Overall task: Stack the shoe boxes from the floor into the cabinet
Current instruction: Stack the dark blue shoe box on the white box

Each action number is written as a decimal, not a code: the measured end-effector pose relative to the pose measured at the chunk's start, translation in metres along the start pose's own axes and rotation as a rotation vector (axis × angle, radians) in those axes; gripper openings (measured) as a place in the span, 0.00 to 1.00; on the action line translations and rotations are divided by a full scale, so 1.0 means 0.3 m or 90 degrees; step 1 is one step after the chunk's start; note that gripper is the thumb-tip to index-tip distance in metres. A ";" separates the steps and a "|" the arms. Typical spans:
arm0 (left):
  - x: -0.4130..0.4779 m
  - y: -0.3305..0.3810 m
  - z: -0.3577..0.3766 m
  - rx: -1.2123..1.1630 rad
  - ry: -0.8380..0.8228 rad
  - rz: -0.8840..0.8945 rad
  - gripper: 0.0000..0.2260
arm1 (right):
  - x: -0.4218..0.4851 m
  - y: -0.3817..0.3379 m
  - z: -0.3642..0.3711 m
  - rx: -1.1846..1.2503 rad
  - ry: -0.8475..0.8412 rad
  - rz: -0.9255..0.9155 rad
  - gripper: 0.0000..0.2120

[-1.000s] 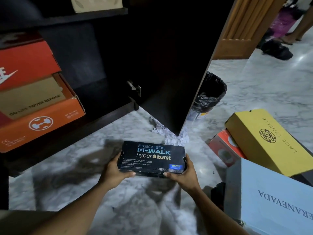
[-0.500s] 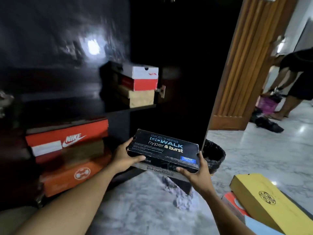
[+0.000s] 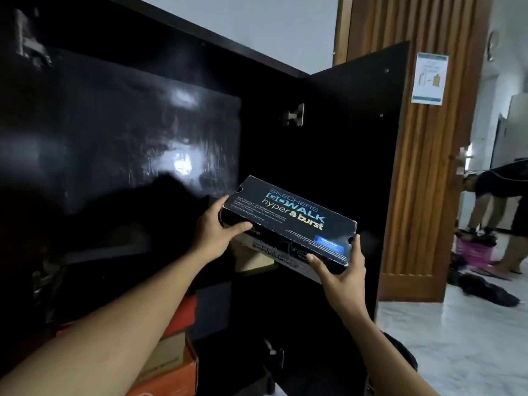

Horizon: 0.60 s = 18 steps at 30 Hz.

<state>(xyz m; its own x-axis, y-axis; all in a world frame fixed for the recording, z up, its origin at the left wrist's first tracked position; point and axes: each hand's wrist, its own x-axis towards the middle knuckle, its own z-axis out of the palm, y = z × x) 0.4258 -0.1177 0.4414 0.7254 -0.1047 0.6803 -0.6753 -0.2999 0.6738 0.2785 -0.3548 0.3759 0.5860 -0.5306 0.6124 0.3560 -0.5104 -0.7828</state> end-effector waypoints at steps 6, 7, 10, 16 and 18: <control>0.314 0.036 0.075 0.002 0.129 -0.044 0.35 | 0.271 -0.065 0.196 0.026 0.110 -0.071 0.47; 0.366 0.033 0.100 -0.027 0.126 -0.059 0.34 | 0.316 -0.073 0.230 0.027 0.112 -0.078 0.44; 0.457 0.005 0.166 -0.044 0.069 -0.095 0.30 | 0.413 -0.064 0.334 0.036 0.089 -0.080 0.40; 0.534 -0.055 0.220 -0.014 0.002 -0.127 0.34 | 0.517 -0.027 0.440 0.067 0.021 -0.077 0.35; 0.554 -0.068 0.228 -0.008 -0.006 -0.146 0.36 | 0.543 -0.021 0.456 0.044 -0.025 -0.111 0.26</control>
<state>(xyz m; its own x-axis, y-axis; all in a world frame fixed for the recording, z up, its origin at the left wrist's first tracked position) 0.5692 -0.1937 0.5211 0.8612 -0.0432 0.5063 -0.4940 -0.3049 0.8142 0.4713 -0.3454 0.4656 0.5383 -0.4111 0.7357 0.5026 -0.5441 -0.6718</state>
